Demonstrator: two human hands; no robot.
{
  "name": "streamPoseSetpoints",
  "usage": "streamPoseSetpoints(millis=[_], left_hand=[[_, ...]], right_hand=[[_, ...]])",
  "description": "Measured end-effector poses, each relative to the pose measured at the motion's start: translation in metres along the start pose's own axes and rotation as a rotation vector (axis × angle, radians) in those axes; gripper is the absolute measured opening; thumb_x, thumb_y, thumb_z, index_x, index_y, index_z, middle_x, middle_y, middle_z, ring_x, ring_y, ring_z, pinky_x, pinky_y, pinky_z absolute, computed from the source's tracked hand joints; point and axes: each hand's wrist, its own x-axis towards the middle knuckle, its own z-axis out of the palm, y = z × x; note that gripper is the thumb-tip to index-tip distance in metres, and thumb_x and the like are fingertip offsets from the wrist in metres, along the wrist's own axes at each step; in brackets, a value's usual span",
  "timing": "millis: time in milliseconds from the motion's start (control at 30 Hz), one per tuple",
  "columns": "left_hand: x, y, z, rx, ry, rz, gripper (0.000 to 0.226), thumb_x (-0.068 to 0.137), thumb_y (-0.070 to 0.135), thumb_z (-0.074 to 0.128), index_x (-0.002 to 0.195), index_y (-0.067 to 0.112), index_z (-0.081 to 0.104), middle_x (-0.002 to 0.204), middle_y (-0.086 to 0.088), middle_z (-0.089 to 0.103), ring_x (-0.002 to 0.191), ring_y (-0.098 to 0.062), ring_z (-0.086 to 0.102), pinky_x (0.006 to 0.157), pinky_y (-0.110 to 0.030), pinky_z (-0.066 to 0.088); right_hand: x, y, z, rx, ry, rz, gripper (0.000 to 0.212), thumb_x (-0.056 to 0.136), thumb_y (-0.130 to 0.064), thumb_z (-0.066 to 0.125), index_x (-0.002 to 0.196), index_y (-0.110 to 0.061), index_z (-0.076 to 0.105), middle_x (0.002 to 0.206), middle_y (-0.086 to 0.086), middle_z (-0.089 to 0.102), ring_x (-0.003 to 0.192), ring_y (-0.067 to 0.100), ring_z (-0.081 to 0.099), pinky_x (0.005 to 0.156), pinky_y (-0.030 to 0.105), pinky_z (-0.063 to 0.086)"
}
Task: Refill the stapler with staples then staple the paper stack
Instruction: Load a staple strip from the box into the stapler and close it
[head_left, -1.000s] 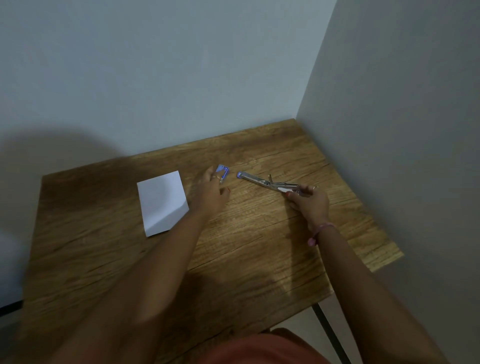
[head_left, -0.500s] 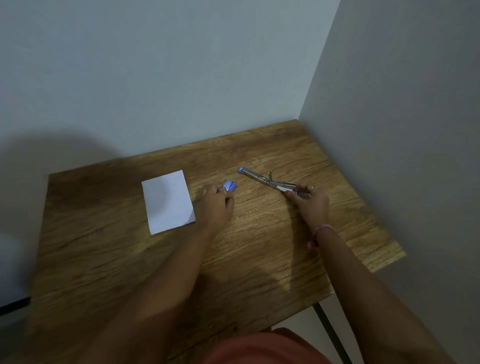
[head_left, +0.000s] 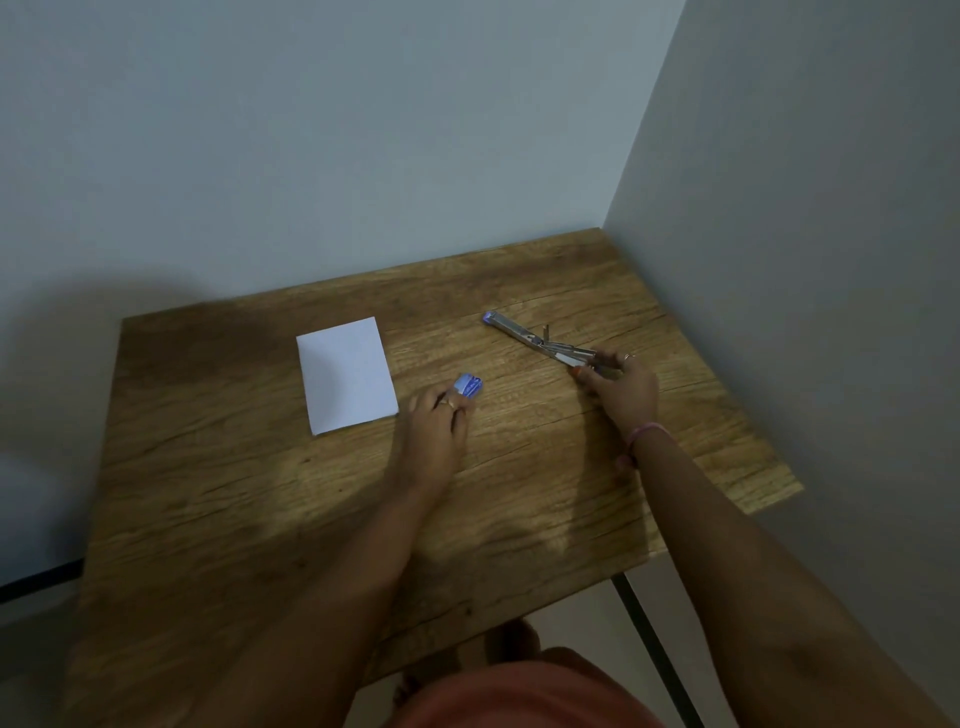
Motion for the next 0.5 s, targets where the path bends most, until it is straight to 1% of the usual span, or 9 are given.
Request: streamPoseSetpoints(millis=[67, 167, 233, 300, 333, 367, 400, 467, 500], left_hand=[[-0.007, 0.002, -0.002, -0.038, 0.003, -0.050, 0.024, 0.090, 0.010, 0.057, 0.114, 0.013, 0.063, 0.124, -0.007, 0.060, 0.116, -0.023, 0.049, 0.094, -0.028, 0.038], [-0.018, 0.008, -0.007, -0.155, 0.019, -0.179, 0.033, 0.086, 0.008, 0.062, 0.119, 0.007, 0.057, 0.121, -0.012, 0.059, 0.115, -0.025, 0.051, 0.092, -0.028, 0.041], [-0.026, 0.010, -0.008, -0.178, 0.014, -0.178, 0.036, 0.084, 0.007, 0.064, 0.119, 0.006, 0.057, 0.120, -0.012, 0.058, 0.115, -0.025, 0.051, 0.091, -0.028, 0.041], [-0.035, 0.010, -0.009, -0.169, -0.011, -0.147, 0.038, 0.083, 0.007, 0.065, 0.120, 0.005, 0.056, 0.121, -0.013, 0.058, 0.116, -0.026, 0.049, 0.092, -0.027, 0.040], [-0.039, 0.008, -0.009, -0.165, -0.025, -0.130, 0.039, 0.083, 0.008, 0.065, 0.121, 0.005, 0.056, 0.121, -0.013, 0.058, 0.117, -0.026, 0.049, 0.095, -0.029, 0.040], [-0.042, 0.007, -0.010, -0.159, -0.040, -0.105, 0.041, 0.082, 0.010, 0.066, 0.122, 0.006, 0.055, 0.123, -0.013, 0.058, 0.118, -0.026, 0.049, 0.098, -0.033, 0.042], [-0.045, 0.005, -0.010, -0.145, -0.055, -0.077, 0.043, 0.082, 0.012, 0.066, 0.124, 0.007, 0.054, 0.124, -0.012, 0.057, 0.119, -0.026, 0.048, 0.099, -0.036, 0.042], [-0.049, 0.002, -0.010, -0.098, -0.071, -0.032, 0.050, 0.082, 0.018, 0.067, 0.129, 0.010, 0.051, 0.127, -0.009, 0.054, 0.120, -0.024, 0.046, 0.101, -0.037, 0.042], [-0.050, 0.000, -0.009, -0.077, -0.069, -0.035, 0.054, 0.082, 0.021, 0.067, 0.132, 0.011, 0.048, 0.129, -0.008, 0.051, 0.121, -0.023, 0.044, 0.101, -0.036, 0.040]], right_hand=[[-0.003, 0.002, -0.001, 0.039, 0.008, -0.002, 0.037, 0.074, -0.022, 0.079, 0.109, -0.017, 0.066, 0.104, 0.000, 0.067, 0.089, 0.018, 0.067, 0.084, 0.038, 0.056], [-0.019, 0.002, 0.000, 0.069, 0.130, -0.023, 0.036, 0.078, -0.021, 0.075, 0.112, -0.016, 0.064, 0.105, -0.004, 0.062, 0.097, 0.010, 0.057, 0.086, 0.027, 0.047], [-0.037, 0.002, 0.004, 0.116, 0.179, -0.010, 0.028, 0.082, -0.021, 0.070, 0.108, -0.015, 0.063, 0.102, 0.003, 0.064, 0.092, 0.015, 0.059, 0.081, 0.030, 0.048], [-0.062, 0.003, 0.010, 0.219, 0.102, 0.020, 0.014, 0.086, -0.020, 0.064, 0.099, -0.013, 0.062, 0.090, 0.011, 0.067, 0.078, 0.020, 0.063, 0.070, 0.035, 0.051], [-0.075, 0.004, 0.014, 0.233, 0.042, 0.020, 0.007, 0.088, -0.019, 0.062, 0.093, -0.014, 0.062, 0.082, 0.012, 0.066, 0.069, 0.018, 0.063, 0.063, 0.033, 0.051], [-0.087, 0.005, 0.017, 0.214, -0.022, 0.009, 0.003, 0.089, -0.019, 0.061, 0.087, -0.017, 0.062, 0.075, 0.011, 0.066, 0.059, 0.013, 0.063, 0.055, 0.027, 0.050], [-0.098, 0.006, 0.020, 0.189, -0.088, -0.004, 0.005, 0.090, -0.019, 0.061, 0.085, -0.020, 0.061, 0.069, 0.010, 0.065, 0.050, 0.008, 0.061, 0.047, 0.022, 0.047], [-0.112, 0.006, 0.028, 0.184, -0.228, -0.028, 0.002, 0.091, -0.018, 0.061, 0.091, -0.019, 0.062, 0.069, 0.011, 0.066, 0.043, 0.007, 0.059, 0.037, 0.019, 0.041], [-0.117, 0.005, 0.031, 0.197, -0.289, -0.030, 0.006, 0.090, -0.018, 0.061, 0.097, -0.017, 0.061, 0.070, 0.010, 0.067, 0.042, 0.009, 0.060, 0.034, 0.019, 0.039]])
